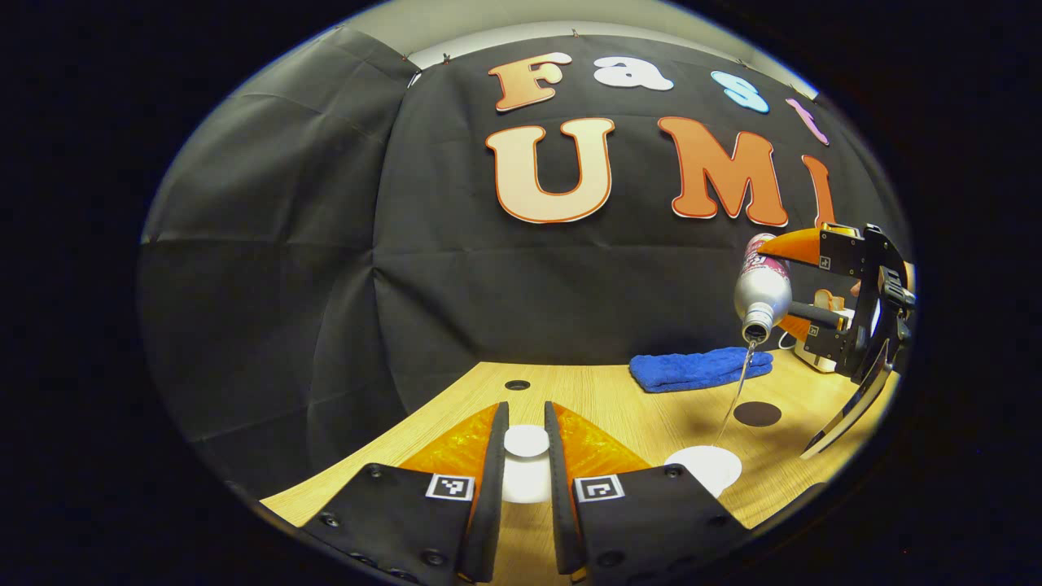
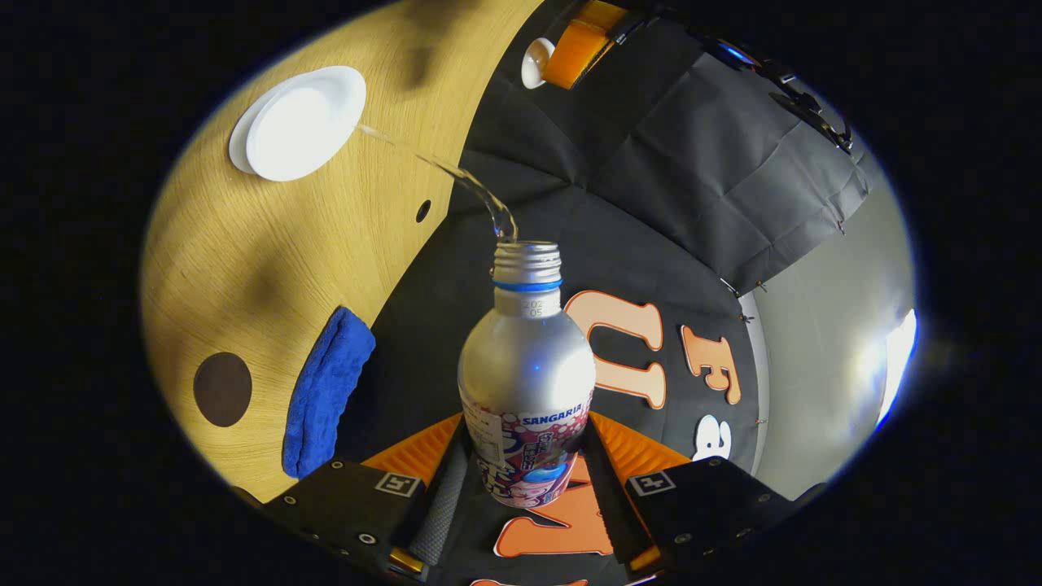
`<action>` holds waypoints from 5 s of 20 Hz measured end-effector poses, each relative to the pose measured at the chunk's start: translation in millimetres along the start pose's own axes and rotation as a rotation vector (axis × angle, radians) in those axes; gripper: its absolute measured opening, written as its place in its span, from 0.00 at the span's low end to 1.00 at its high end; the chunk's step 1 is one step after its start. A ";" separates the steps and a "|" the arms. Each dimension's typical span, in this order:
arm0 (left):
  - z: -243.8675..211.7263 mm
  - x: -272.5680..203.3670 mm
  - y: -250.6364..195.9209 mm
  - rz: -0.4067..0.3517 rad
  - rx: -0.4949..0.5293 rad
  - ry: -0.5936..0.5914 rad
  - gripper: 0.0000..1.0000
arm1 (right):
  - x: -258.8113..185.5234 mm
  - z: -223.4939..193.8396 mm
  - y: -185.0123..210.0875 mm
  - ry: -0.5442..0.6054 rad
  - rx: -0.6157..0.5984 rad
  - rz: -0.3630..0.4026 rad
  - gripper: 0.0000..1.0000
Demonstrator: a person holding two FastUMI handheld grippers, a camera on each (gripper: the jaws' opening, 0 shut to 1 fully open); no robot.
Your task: Open the teacup lid with one hand, grasp the water bottle and pour water into the teacup with the other hand; after pouring, place the water bottle on the coaster and then close the teacup lid.
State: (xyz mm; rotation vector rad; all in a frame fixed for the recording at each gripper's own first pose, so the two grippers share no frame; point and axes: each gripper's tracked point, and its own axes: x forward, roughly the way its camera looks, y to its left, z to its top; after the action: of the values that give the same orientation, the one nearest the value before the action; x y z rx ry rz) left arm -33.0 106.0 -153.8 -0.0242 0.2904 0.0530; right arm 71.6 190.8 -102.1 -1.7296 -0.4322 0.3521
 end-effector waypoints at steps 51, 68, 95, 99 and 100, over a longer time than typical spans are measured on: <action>1.5 -4.1 -39.9 -0.051 0.022 -0.017 0.30 | -10.7 16.5 38.0 0.024 0.216 -0.045 0.78; 34.7 -10.1 -86.2 -0.133 0.029 -0.077 0.28 | -36.2 -61.5 32.0 0.256 0.941 -0.041 0.78; 11.6 -1.2 -136.5 -0.211 0.013 0.005 0.31 | -38.1 -60.6 195.9 0.530 1.854 0.271 0.79; 3.3 5.2 -137.0 -0.208 0.007 0.029 0.31 | -39.7 -56.5 211.4 0.565 1.896 0.305 0.79; 1.4 5.9 -139.1 -0.212 0.003 0.035 0.31 | -40.5 -58.0 210.6 0.564 1.897 0.298 0.79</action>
State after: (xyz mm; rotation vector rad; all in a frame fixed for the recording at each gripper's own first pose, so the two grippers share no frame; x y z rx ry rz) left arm -19.2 -32.5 -151.9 -0.0532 0.3211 -0.1580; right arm 82.3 85.0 -297.2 0.0520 0.5288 0.2665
